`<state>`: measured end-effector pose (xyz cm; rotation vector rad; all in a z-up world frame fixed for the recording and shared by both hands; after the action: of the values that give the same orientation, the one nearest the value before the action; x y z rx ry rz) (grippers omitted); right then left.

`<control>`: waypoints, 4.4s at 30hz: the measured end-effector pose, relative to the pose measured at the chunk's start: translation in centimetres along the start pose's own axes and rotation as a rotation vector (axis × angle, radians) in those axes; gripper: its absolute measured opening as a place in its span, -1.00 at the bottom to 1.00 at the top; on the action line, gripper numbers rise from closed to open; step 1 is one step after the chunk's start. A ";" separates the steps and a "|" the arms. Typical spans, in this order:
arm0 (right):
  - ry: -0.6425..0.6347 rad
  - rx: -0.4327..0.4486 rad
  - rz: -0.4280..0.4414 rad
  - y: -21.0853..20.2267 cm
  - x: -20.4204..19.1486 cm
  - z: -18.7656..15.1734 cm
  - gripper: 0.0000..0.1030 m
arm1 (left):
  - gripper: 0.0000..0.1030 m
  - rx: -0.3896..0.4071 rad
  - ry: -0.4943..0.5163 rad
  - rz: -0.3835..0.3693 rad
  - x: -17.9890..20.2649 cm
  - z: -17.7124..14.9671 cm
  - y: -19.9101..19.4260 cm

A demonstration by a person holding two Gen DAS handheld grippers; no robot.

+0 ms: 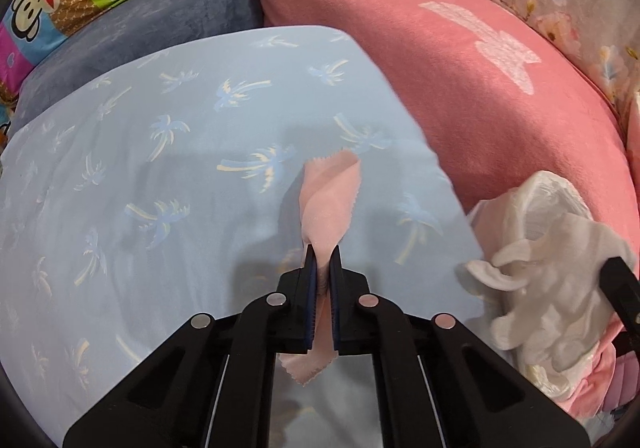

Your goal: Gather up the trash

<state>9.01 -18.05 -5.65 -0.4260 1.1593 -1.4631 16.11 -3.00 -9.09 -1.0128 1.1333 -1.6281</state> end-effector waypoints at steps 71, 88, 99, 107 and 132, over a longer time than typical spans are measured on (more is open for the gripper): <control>0.119 0.166 -0.088 -10.2 8.6 -0.4 -0.83 | 0.20 0.151 0.272 -0.066 14.1 -2.5 -6.5; 0.064 0.113 -0.124 -9.6 6.9 -1.3 -0.37 | 0.37 0.170 0.232 -0.029 11.1 -3.3 -6.6; -0.004 0.083 -0.240 -10.1 6.3 -4.0 0.18 | 0.71 0.222 0.211 0.057 9.5 -5.4 -7.2; -0.036 0.073 -0.323 -10.5 6.2 -5.8 0.42 | 0.81 0.236 0.218 0.101 9.2 -7.0 -7.4; -0.040 0.025 -0.373 -9.3 7.7 -8.6 0.89 | 0.82 0.202 0.202 0.151 9.1 -9.7 -6.0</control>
<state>-4.92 -22.86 -4.32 -0.6786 1.0656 -1.7781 3.19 -8.20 -4.56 -0.6300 1.1220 -1.7108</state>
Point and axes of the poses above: each gripper's, at about its wrist camera, not at the fingertips, and y roughly the way its jaws point, x to its right, z to its top, the point moved 2 cm from there along y, roughly the way its jaws point, and after that the axes turned 14 degrees about -x, right-handed, at the moved point
